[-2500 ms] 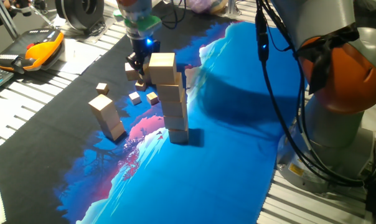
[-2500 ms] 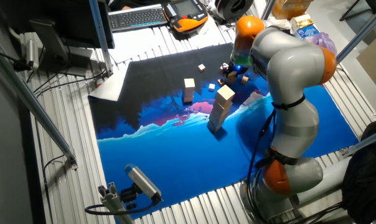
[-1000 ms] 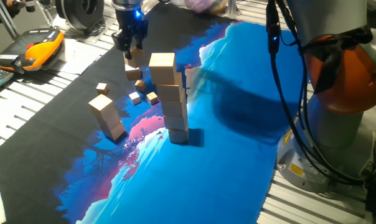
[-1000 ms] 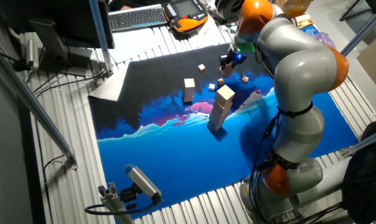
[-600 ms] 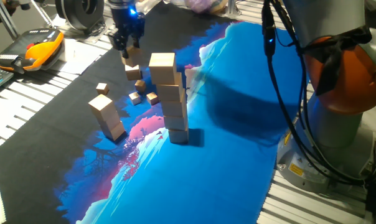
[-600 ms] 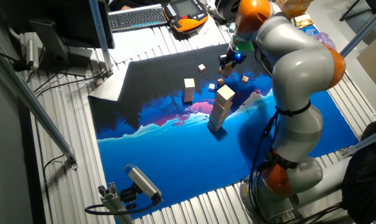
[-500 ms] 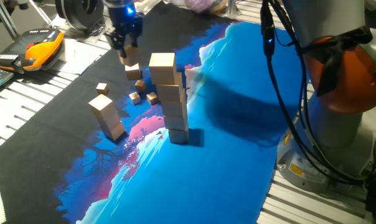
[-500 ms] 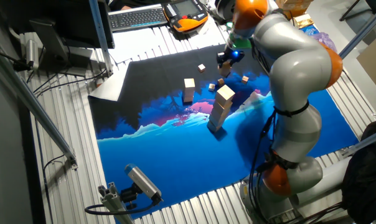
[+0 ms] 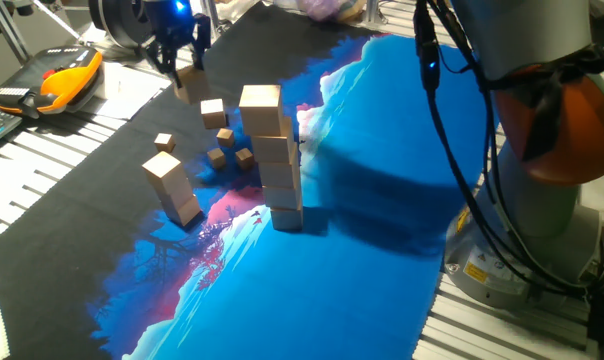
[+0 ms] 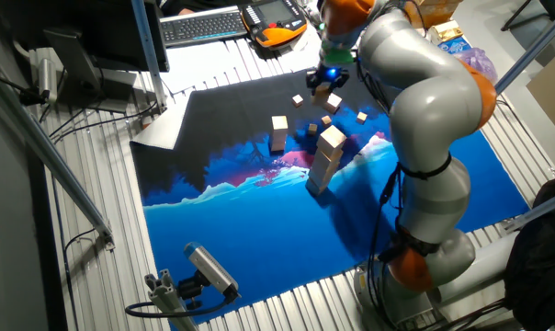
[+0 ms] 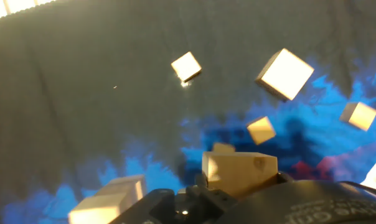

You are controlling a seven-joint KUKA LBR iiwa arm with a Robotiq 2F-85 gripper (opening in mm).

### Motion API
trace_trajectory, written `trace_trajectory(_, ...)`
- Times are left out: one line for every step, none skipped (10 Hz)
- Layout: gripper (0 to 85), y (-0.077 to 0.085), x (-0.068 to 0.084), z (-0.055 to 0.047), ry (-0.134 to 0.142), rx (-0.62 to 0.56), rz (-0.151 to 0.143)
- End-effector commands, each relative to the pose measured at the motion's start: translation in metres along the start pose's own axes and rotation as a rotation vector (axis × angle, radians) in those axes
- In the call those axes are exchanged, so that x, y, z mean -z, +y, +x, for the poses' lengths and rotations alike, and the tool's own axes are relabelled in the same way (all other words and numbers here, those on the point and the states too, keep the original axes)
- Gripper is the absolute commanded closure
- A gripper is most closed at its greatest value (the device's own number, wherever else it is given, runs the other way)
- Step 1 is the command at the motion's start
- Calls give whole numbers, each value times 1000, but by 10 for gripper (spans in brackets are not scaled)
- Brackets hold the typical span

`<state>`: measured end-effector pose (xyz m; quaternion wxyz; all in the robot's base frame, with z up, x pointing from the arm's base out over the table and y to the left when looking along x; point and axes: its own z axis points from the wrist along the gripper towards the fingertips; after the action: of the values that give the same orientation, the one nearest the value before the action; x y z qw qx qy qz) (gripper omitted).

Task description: Stack the blocks in a vertical line of five

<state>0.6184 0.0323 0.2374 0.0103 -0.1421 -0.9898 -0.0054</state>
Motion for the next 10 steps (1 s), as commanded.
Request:
trace_trajectory(850,27,-4,12,-6,-6,0)
trace_trajectory(850,28,-8,15,-14,-7,2)
trace_trajectory(850,27,-11,17,-18,-10,-1)
trace_trajectory(850,25,-13,16,-15,-13,0)
trace_trajectory(850,25,-13,16,-14,-4,1)
trace_trajectory(850,25,-13,16,-15,19,-1)
trace_trajectory(850,25,-13,16,-20,51,-4)
trace_trajectory(850,25,-13,16,-25,88,-29)
trace_trajectory(850,25,-13,16,-21,133,-43)
trace_trajectory(850,25,-13,16,2,172,-59)
